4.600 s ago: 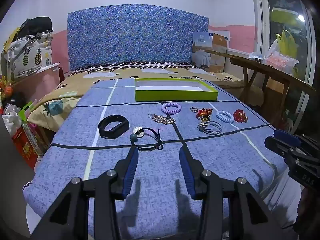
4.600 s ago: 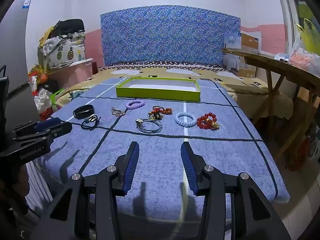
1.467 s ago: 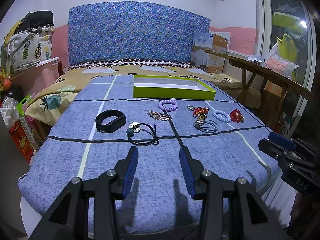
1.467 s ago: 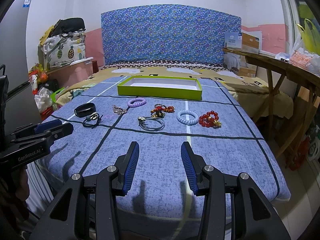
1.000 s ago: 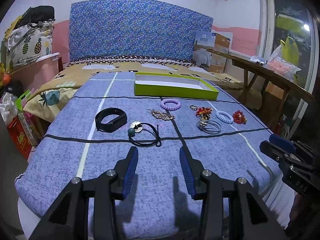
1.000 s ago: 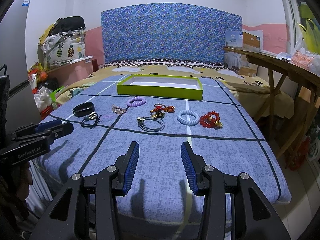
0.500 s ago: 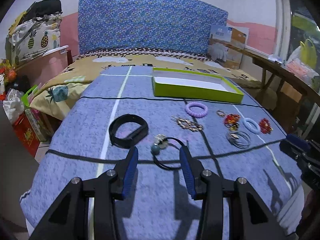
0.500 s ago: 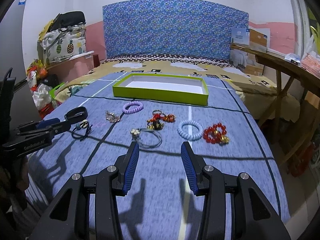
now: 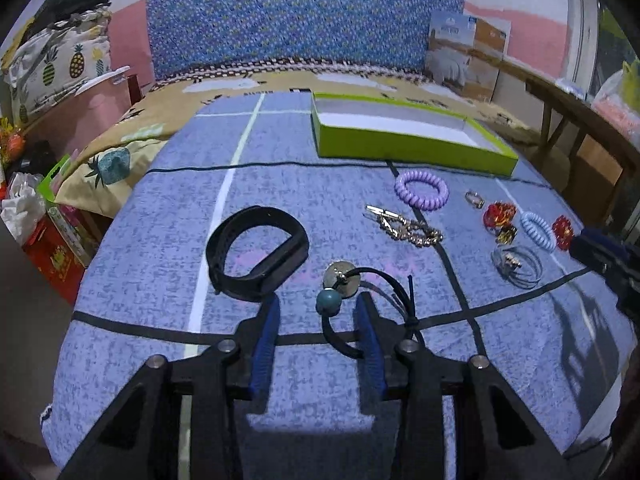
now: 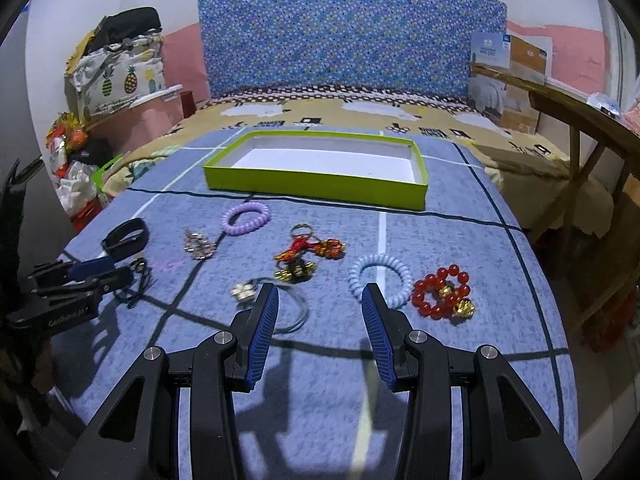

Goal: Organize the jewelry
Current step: 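Grasp the black cord with teal bead while right tool grasps pale blue coil tie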

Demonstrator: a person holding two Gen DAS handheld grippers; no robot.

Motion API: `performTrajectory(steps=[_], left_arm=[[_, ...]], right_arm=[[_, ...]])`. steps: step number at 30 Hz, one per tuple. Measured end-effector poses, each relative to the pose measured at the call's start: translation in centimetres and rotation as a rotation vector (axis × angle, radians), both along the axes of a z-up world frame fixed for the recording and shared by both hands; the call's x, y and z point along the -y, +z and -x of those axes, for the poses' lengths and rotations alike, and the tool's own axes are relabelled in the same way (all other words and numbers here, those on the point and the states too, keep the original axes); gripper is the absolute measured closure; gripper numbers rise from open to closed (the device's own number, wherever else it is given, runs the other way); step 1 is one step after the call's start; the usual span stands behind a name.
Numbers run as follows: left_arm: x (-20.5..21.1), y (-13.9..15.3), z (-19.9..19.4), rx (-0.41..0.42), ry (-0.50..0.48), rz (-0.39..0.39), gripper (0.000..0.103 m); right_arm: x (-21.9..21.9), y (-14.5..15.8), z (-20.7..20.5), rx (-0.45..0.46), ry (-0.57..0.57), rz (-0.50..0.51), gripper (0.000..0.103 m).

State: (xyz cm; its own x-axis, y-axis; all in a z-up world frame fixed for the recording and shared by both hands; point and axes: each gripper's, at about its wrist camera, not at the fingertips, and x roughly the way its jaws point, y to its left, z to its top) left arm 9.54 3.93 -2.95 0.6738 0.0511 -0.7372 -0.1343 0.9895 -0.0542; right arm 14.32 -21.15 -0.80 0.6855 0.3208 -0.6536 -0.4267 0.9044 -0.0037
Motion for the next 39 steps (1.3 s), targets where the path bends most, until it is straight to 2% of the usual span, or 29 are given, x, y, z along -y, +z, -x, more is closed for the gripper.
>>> performTrajectory(steps=[3,8,16,18,19,23,30,39], left_arm=[[0.5,0.1,-0.5,-0.014,-0.007,-0.030,0.072],[1.5,0.2,-0.8,-0.016,-0.039,-0.066,0.089],[1.3,0.3,-1.0,-0.012,-0.058,-0.047,0.089],[1.1,0.3,-1.1,-0.010,-0.060,-0.034,0.089],[1.0,0.3,-1.2,-0.009,-0.061,-0.029,0.089],[0.8,0.4,-1.2,-0.009,-0.060,-0.013,0.089],[1.0,1.3,-0.5,0.016,-0.070,-0.001,0.089],[1.5,3.2,-1.0,0.054,-0.109,0.028,0.089]], right_arm=[[0.3,-0.2,-1.3,-0.027,-0.012,0.008,0.059],[0.7,-0.6,-3.5,-0.086,-0.009,0.010,0.059],[0.0,-2.1,-6.2,-0.186,0.058,0.083,0.059],[-0.6,-2.5,-6.2,-0.195,0.081,0.114,0.068],[-0.8,-2.7,-6.4,-0.199,0.085,0.131,0.078],[-0.9,-2.9,-6.4,-0.206,0.104,0.148,0.093],[-0.1,-1.7,-5.4,-0.172,0.104,0.090,0.093],[0.4,1.4,-4.9,-0.100,0.109,-0.009,0.093]])
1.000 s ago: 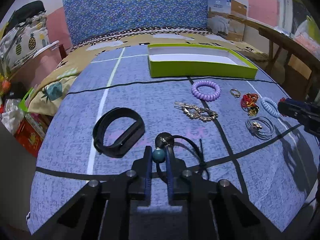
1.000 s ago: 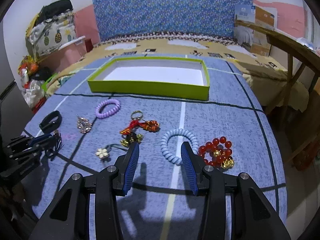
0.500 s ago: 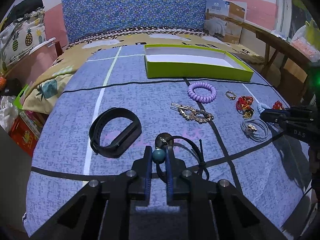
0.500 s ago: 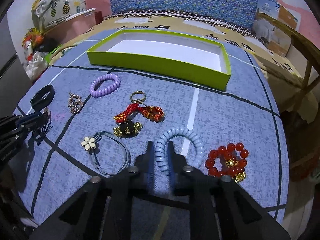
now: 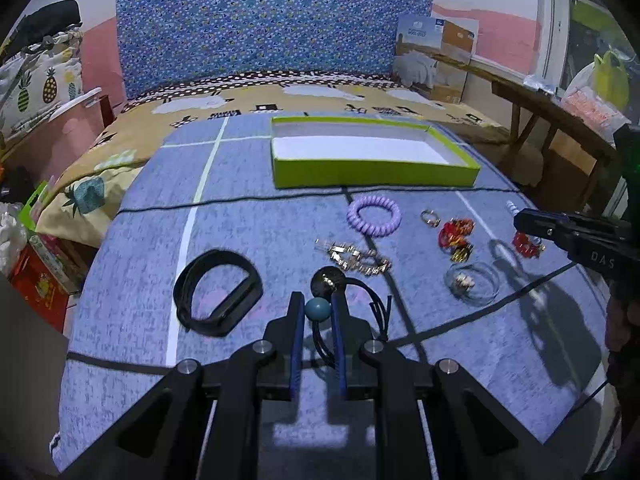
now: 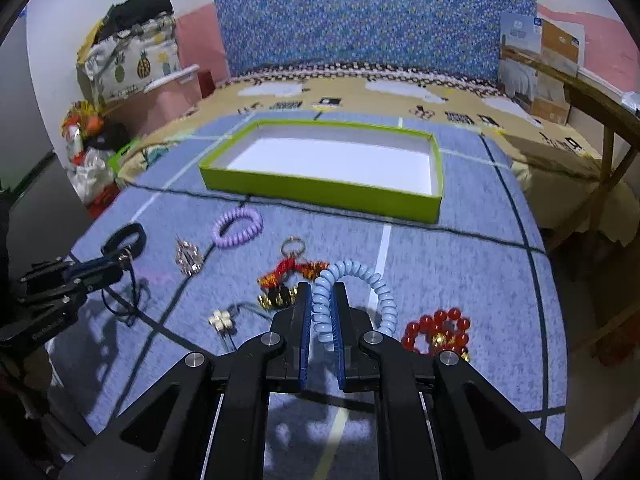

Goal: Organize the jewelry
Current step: 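Grasp the black cord with teal bead while right tool grasps pale blue coil tie, then carry both items into the green box and open both tools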

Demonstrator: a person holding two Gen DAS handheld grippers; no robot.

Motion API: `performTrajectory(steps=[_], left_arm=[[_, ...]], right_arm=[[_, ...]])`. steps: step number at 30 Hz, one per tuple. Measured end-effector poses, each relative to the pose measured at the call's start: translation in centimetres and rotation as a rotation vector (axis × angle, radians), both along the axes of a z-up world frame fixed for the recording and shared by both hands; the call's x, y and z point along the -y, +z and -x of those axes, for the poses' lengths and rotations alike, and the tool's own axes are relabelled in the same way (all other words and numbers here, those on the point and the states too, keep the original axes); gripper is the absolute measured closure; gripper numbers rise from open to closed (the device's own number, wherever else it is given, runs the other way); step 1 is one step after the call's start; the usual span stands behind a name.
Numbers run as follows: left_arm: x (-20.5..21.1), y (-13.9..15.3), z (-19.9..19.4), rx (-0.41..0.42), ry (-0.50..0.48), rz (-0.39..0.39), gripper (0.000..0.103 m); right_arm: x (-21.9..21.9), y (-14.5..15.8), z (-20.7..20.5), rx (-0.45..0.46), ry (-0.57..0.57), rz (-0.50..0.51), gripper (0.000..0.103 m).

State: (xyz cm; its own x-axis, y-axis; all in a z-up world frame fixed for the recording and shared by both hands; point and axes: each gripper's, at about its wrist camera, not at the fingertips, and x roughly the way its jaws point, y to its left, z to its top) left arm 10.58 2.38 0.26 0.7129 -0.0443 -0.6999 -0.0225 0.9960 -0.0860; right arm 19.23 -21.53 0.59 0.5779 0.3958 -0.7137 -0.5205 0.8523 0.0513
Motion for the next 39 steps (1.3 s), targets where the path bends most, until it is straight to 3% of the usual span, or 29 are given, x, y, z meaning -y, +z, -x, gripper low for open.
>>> performTrajectory(steps=[12,21,27,39], left_arm=[[-0.1,4.1,-6.2,0.101,-0.026,-0.041,0.089],[-1.2,5.0,-13.6,0.099,-0.025,-0.029,0.089],[-1.4,4.2,-17.5,0.079,-0.031,-0.043,0.089],[-1.5,0.2,-24.4,-0.059,0.002,-0.107,0.089]], right_arm=[[-1.1,2.7,-4.4,0.058,0.030,-0.034,0.093],[-2.5,3.1,-10.7,0.068,0.039,-0.005,0.093],[-2.7,1.7,-15.1,0.019,0.014,-0.002,0.093],[-3.2,-1.5,-21.0,-0.077,-0.014,0.029,0.093]])
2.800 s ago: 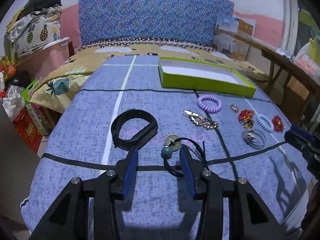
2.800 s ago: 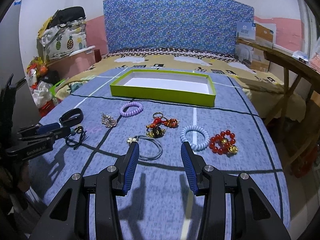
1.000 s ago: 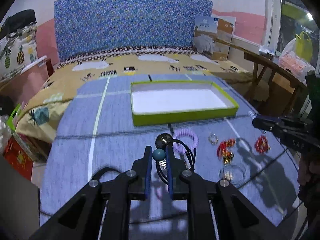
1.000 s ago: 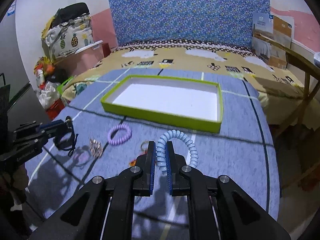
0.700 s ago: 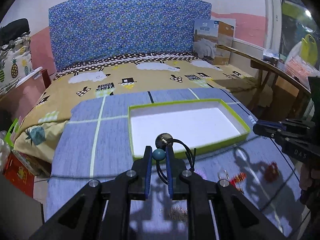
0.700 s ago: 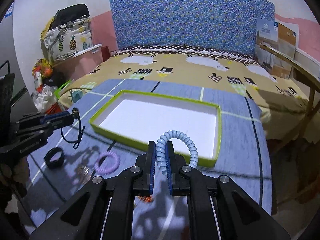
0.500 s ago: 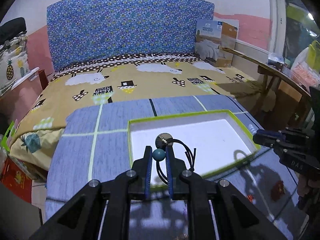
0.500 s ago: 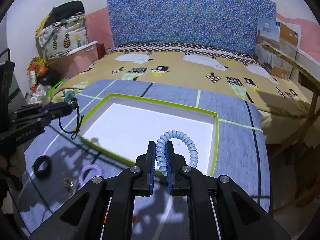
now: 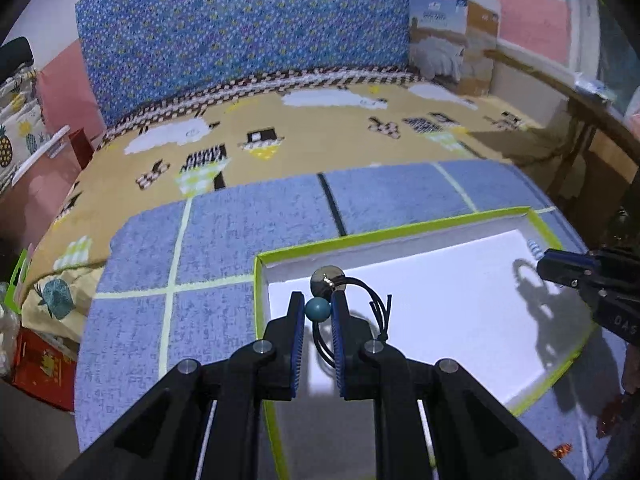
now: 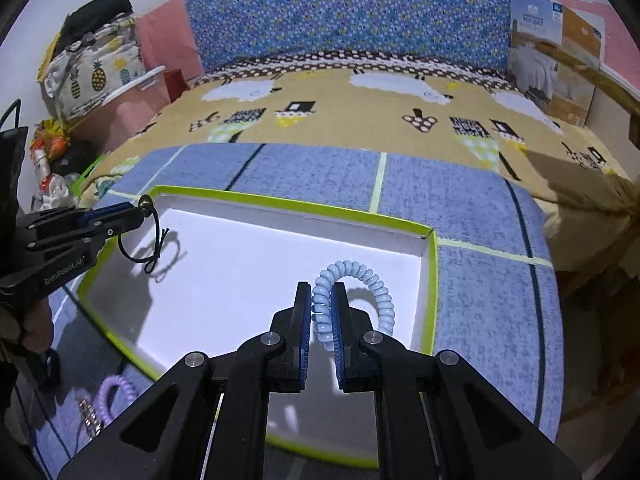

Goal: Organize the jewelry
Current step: 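Carry both items into the green box and open both tools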

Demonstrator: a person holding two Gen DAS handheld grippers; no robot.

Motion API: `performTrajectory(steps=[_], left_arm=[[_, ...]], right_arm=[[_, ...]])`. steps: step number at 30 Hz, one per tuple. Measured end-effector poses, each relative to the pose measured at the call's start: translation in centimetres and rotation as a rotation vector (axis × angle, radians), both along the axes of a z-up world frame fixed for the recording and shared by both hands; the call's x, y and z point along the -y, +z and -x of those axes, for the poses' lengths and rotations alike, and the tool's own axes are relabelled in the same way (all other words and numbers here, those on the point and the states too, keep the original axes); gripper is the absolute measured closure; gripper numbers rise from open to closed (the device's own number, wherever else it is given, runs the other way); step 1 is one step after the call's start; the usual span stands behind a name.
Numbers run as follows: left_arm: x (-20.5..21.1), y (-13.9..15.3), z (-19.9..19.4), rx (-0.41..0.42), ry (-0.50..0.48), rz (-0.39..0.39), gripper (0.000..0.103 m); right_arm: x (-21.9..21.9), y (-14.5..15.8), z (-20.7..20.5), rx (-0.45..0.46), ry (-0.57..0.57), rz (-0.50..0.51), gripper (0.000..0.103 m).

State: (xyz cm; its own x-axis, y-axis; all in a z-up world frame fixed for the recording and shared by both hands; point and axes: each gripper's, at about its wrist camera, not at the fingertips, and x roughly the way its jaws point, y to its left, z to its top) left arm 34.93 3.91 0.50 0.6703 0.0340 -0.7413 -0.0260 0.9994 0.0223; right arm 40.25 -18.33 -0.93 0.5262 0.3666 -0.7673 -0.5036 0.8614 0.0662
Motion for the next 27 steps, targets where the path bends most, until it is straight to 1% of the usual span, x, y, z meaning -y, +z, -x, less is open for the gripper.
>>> performTrajectory(steps=[4,9,10,11,12,13,14,18,24,27], left_arm=[[0.0,-1.3,-0.7,-0.046,0.014,-0.012,0.089],[0.1,-1.9,-1.0,-0.073,0.016,0.001,0.089],[0.1,-1.9,-1.1,-0.076,0.012,0.007,0.089],[0.1,-1.9,-1.1,-0.076,0.009,0.007,0.087],[0.2,-1.9,-1.1,-0.074,0.009,0.005,0.085],[0.2,-1.8,-1.0,-0.069,0.007,0.006,0.080],[0.2,-1.7,-0.9,-0.064,0.005,0.013,0.075],[0.0,-1.0,-0.2,-0.038,-0.009,0.058,0.074],[0.0,0.8,1.9,0.015,-0.023,0.092,0.074],[-0.1,1.8,3.6,0.047,-0.022,0.104,0.074]], right_arm=[[-0.1,-1.2,-1.2,-0.041,-0.016,0.017,0.093],[0.3,-1.9,-1.7,-0.073,-0.040,0.008,0.092],[0.3,-1.9,-1.8,-0.073,-0.043,0.007,0.090],[0.3,-1.8,-1.8,-0.071,-0.043,0.003,0.084],[0.3,-1.7,-1.7,-0.068,-0.040,-0.002,0.079],[0.4,-1.5,-1.5,-0.063,-0.038,-0.008,0.071],[0.3,-1.4,-1.4,-0.058,-0.037,-0.010,0.066],[0.4,-0.6,-0.5,-0.038,-0.030,-0.025,0.065],[1.1,0.9,1.8,-0.006,-0.050,-0.063,0.065],[1.6,1.8,3.6,0.013,-0.055,-0.083,0.065]])
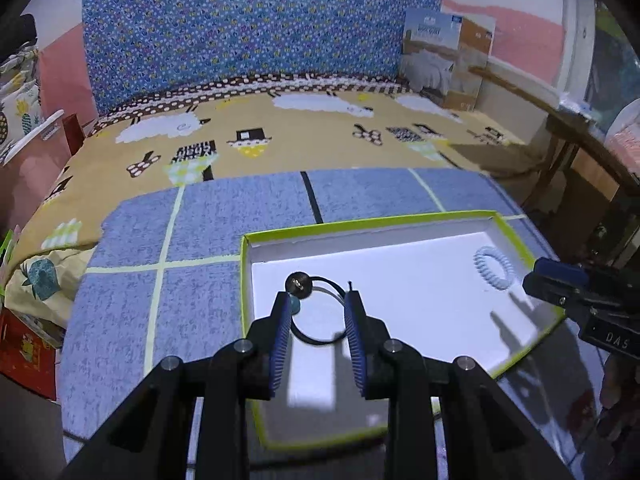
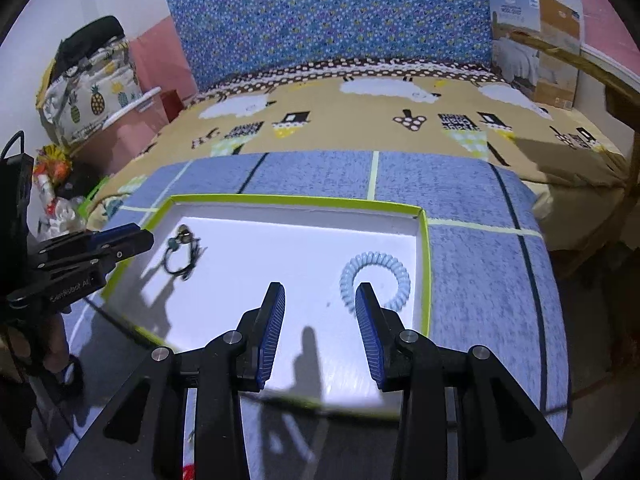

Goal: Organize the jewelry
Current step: 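Carry both items into the green box and open both tools, then move the left tool to the black watch band and grasp it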

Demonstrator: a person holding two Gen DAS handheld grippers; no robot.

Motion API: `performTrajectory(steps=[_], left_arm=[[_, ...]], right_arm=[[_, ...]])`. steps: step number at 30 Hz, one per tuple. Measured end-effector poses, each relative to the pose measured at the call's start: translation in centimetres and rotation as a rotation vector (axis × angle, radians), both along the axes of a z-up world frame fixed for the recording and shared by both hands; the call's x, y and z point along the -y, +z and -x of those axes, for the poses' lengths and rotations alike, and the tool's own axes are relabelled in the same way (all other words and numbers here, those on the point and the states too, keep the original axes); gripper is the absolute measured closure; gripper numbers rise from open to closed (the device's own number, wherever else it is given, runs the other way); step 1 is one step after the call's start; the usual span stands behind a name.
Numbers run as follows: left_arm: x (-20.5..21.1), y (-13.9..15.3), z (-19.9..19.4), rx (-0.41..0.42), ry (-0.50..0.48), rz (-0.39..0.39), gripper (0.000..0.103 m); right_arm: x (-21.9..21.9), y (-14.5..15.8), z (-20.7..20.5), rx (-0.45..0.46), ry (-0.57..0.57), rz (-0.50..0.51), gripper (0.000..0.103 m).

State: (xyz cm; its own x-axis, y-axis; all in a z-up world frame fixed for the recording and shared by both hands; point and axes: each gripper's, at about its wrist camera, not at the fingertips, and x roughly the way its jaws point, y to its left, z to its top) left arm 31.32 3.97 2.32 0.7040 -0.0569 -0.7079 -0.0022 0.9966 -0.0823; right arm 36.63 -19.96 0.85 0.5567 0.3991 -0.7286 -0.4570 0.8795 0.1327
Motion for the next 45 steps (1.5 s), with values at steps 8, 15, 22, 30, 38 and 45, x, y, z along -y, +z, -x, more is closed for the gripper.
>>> performTrajectory(steps=[8,15,22,30,38,45], left_arm=[[-0.3,2.1,6.5,0.094,0.001,0.033,0.074],[0.2,2.4,11.3,0.141,-0.014,0.017,0.074],[0.5,2.0,15.6,0.179,-0.022,0.016,0.074],[0.7,0.5,19.5,0.182,-0.024,0.033,0.074],[0.9,-0.9,22.1,0.180,-0.005,0.032,0.074],[0.7,-1.4,22.8,0.180,0.001,0.001,0.070]], right_arm=[[2.0,1.8,6.6,0.076,0.003,-0.040,0.065],[3.6,2.4,11.8,0.130,-0.001,-0.050,0.065],[4.8,1.8,16.1,0.160,-0.025,-0.048,0.065],[5.8,0.0,20.0,0.144,-0.045,-0.041,0.063],[6.2,-0.9,22.4,0.155,-0.064,-0.022,0.062],[6.2,-1.6,22.3,0.148,-0.070,-0.002,0.061]])
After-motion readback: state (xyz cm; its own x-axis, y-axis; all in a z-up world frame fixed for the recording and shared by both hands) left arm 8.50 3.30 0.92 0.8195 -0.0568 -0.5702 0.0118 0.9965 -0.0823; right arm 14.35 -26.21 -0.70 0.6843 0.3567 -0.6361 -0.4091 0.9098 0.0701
